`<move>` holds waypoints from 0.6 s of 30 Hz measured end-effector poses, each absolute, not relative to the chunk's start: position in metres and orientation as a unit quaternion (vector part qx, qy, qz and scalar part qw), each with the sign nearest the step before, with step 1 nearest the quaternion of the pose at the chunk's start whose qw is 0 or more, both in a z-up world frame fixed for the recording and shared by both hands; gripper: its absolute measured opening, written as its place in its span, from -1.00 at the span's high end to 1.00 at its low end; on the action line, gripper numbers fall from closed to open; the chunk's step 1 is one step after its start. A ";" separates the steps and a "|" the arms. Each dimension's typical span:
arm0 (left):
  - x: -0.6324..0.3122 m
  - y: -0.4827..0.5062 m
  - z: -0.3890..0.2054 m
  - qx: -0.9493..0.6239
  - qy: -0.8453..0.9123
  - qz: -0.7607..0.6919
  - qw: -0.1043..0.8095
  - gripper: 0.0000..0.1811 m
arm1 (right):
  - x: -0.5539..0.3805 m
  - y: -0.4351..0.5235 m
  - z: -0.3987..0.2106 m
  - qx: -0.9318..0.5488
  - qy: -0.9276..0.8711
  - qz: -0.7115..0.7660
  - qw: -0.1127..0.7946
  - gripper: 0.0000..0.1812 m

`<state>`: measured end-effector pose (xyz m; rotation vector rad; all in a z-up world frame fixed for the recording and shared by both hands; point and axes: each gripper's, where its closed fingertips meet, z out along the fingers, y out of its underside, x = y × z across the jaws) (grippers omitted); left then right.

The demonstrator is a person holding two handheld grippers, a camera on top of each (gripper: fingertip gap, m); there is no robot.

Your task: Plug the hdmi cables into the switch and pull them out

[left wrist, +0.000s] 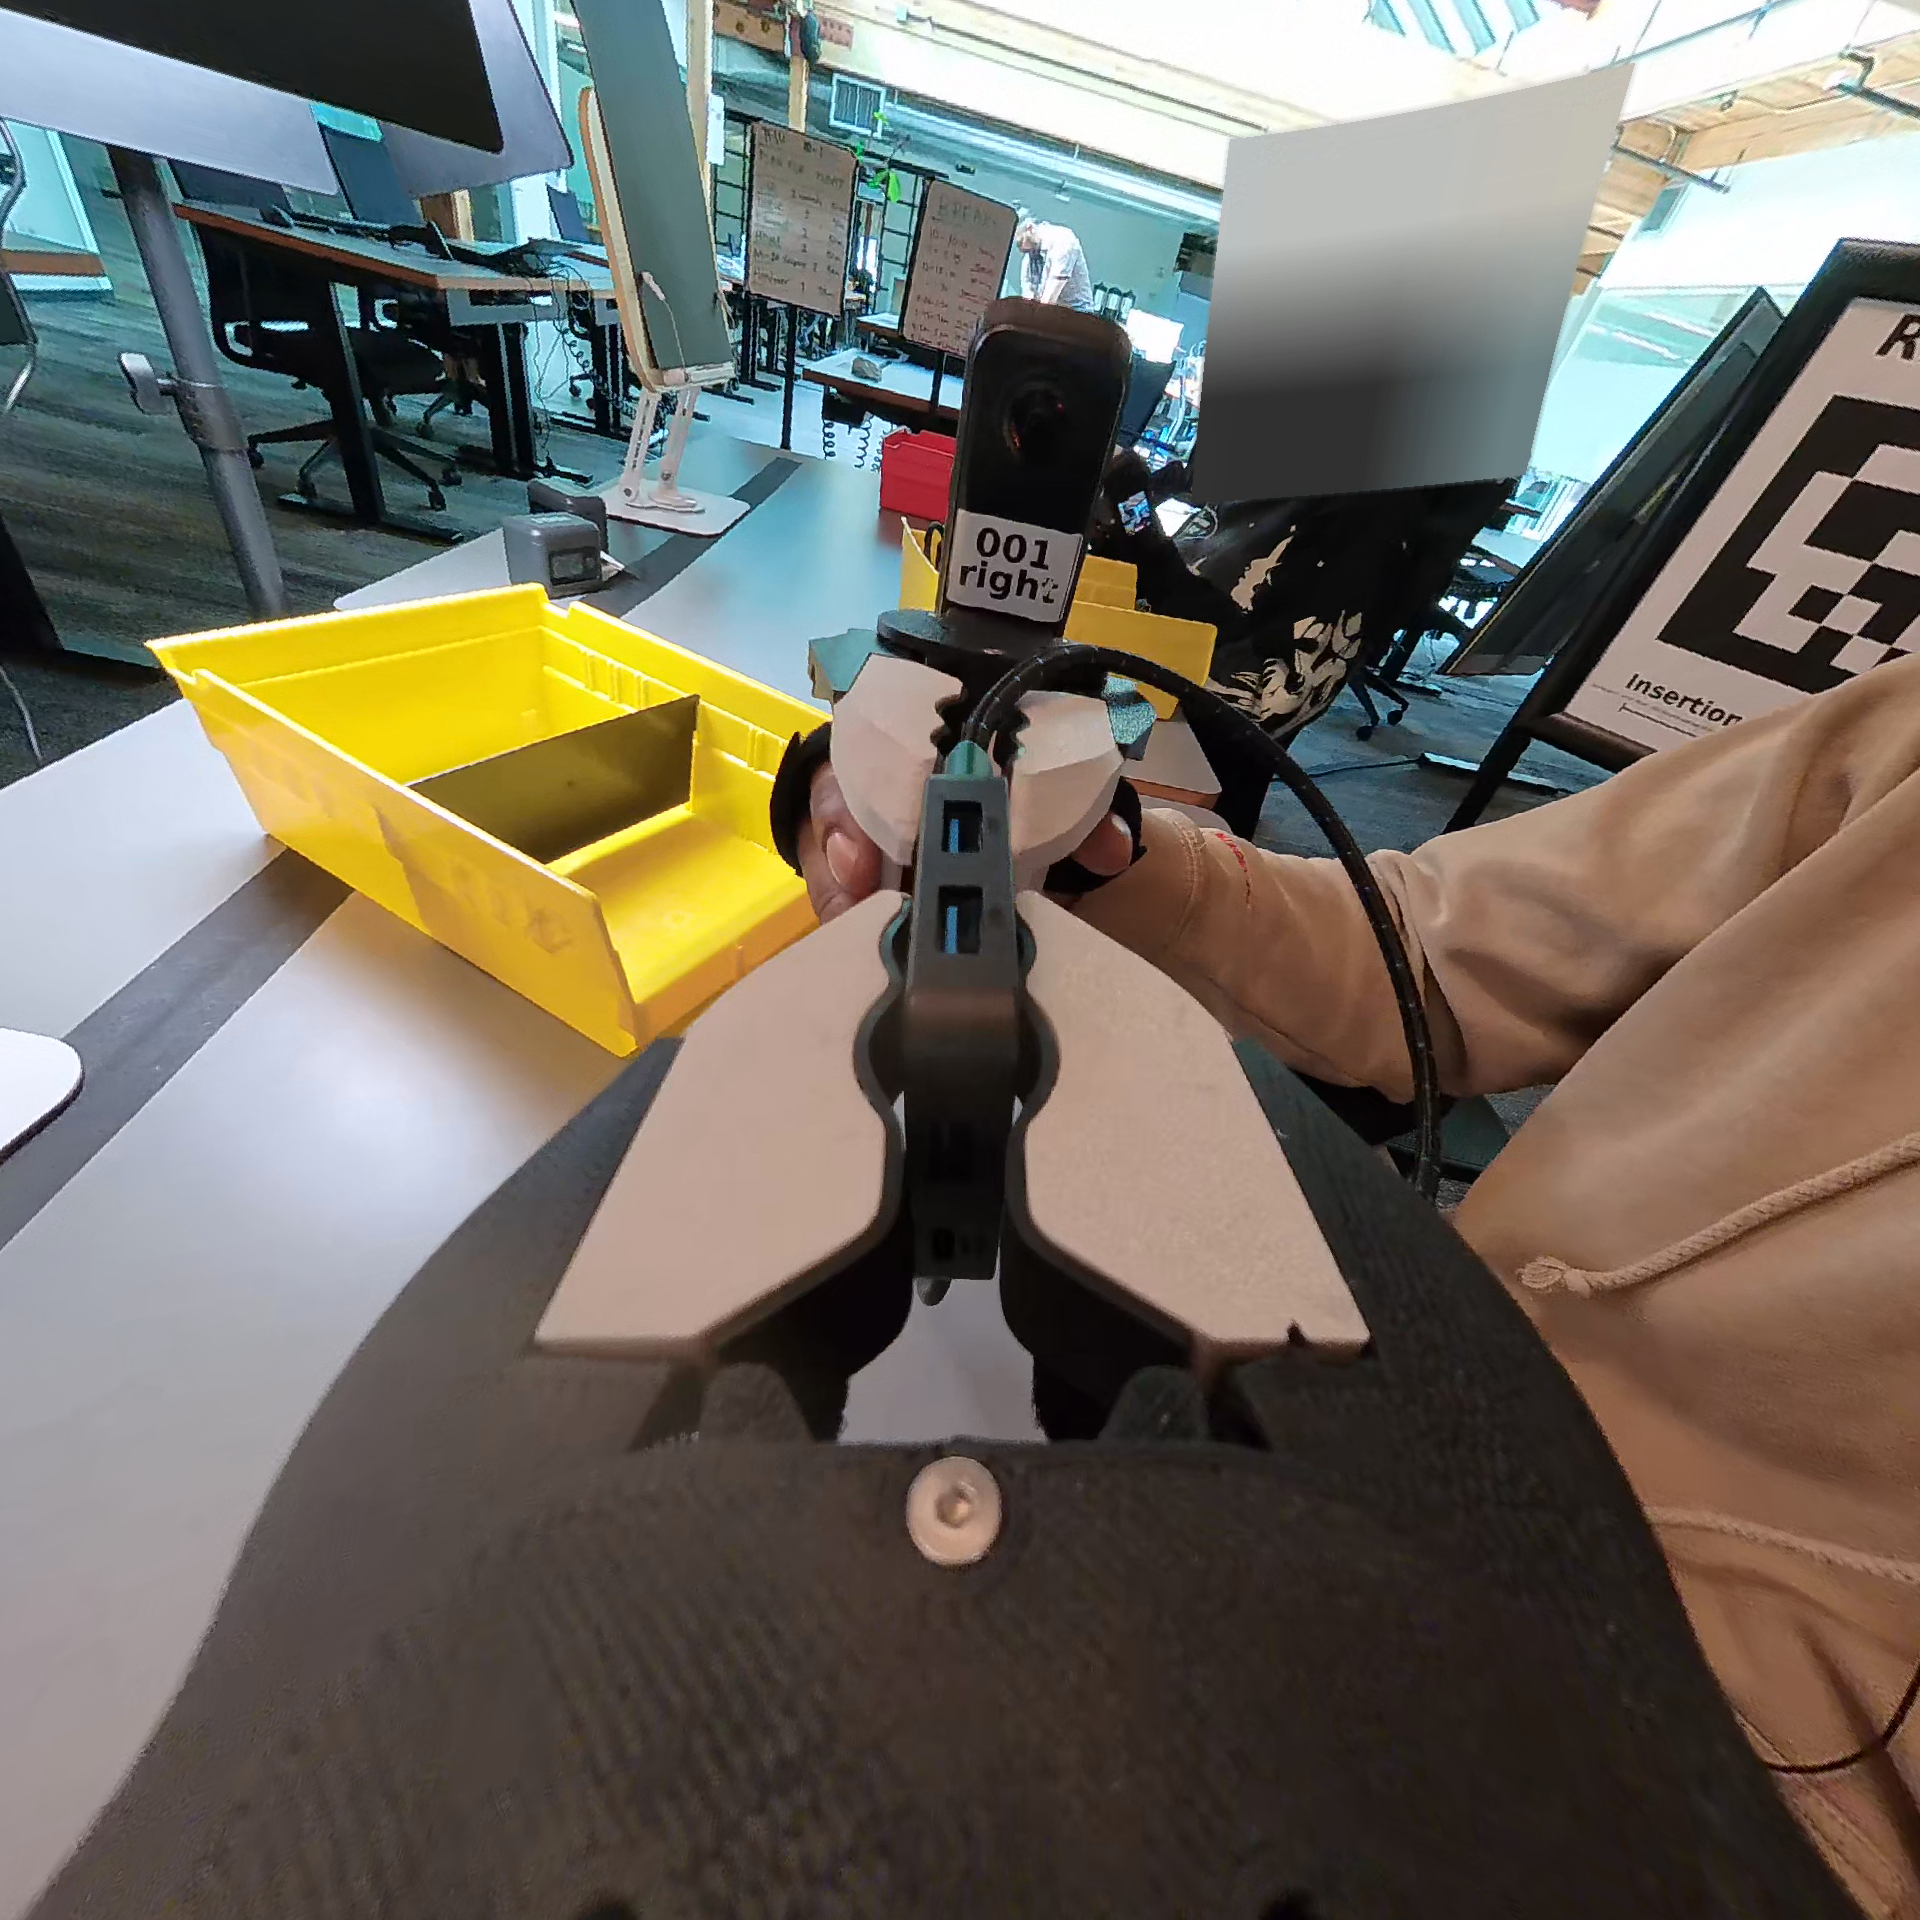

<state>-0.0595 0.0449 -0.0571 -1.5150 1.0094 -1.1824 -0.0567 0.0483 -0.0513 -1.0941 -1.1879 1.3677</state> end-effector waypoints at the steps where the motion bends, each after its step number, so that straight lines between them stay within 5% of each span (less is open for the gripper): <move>1: -0.059 0.045 -0.058 -0.618 0.411 -0.482 0.465 0.84 | -0.057 0.049 -0.051 -0.450 -0.486 0.564 0.493 0.87; 15: -0.054 0.046 -0.052 -0.602 0.418 -0.476 0.486 0.84 | -0.047 0.049 -0.047 -0.420 -0.487 0.590 0.489 0.88; 18: -0.118 0.058 -0.019 -0.575 0.338 -0.498 0.555 0.84 | 0.019 0.081 -0.012 -0.387 -0.395 0.626 0.549 0.88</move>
